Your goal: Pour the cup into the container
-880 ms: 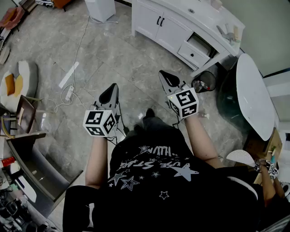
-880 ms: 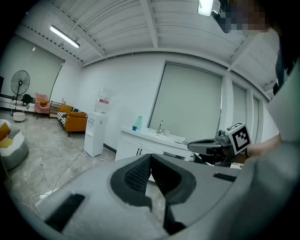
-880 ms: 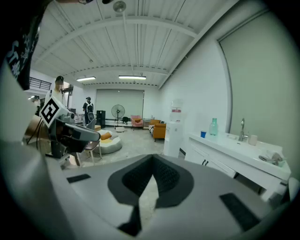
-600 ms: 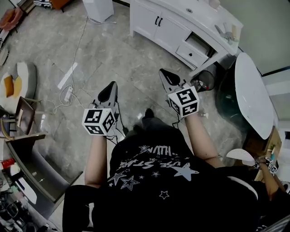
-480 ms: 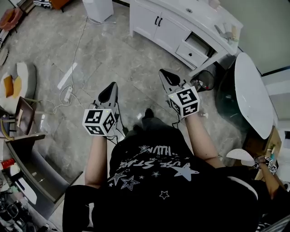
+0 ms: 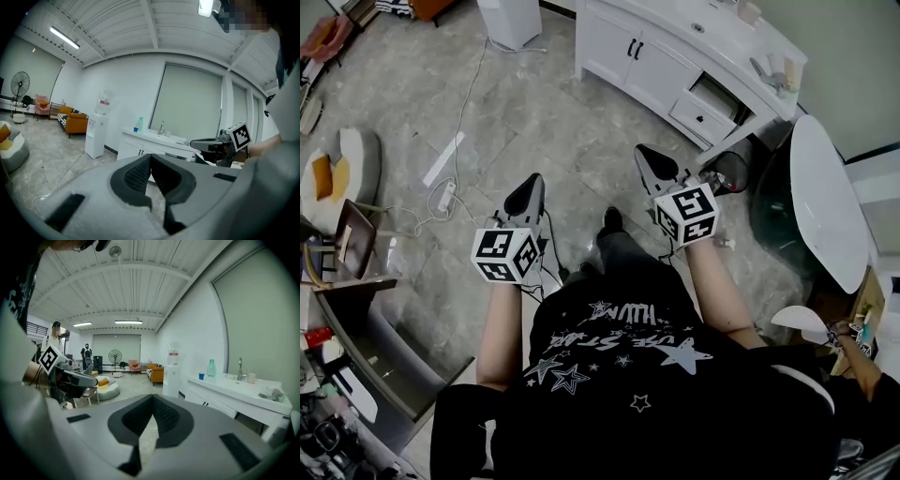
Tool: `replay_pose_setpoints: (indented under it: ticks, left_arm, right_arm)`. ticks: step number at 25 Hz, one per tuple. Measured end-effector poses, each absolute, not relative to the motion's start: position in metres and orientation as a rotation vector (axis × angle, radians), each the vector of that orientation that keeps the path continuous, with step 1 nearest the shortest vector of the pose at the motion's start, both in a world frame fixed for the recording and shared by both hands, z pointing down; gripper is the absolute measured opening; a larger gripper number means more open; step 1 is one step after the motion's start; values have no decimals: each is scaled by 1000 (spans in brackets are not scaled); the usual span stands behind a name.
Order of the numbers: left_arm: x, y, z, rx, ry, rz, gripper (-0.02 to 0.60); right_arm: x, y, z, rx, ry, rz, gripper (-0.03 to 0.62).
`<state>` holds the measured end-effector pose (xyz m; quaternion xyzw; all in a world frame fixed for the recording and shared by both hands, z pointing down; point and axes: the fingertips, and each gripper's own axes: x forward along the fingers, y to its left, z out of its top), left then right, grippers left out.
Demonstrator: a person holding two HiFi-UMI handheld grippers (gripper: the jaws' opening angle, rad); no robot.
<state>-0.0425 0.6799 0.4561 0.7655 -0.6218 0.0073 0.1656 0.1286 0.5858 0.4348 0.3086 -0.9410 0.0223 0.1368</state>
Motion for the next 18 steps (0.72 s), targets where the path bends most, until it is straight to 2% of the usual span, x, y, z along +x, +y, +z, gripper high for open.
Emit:
replay_pose_setpoints:
  ticks: [4,9,18]
  left_arm:
    - [-47,664,451,2192,-1774,25,9]
    - [-47,632,455,2214,-1750,46,9]
    - [-58,519,462,2179,-1756,77,9]
  right_arm:
    - [127,567,431,945,-2732,61,10]
    - [125,533,440,959,-2733,90,142]
    - [127,410,455,989,-2720,184,239]
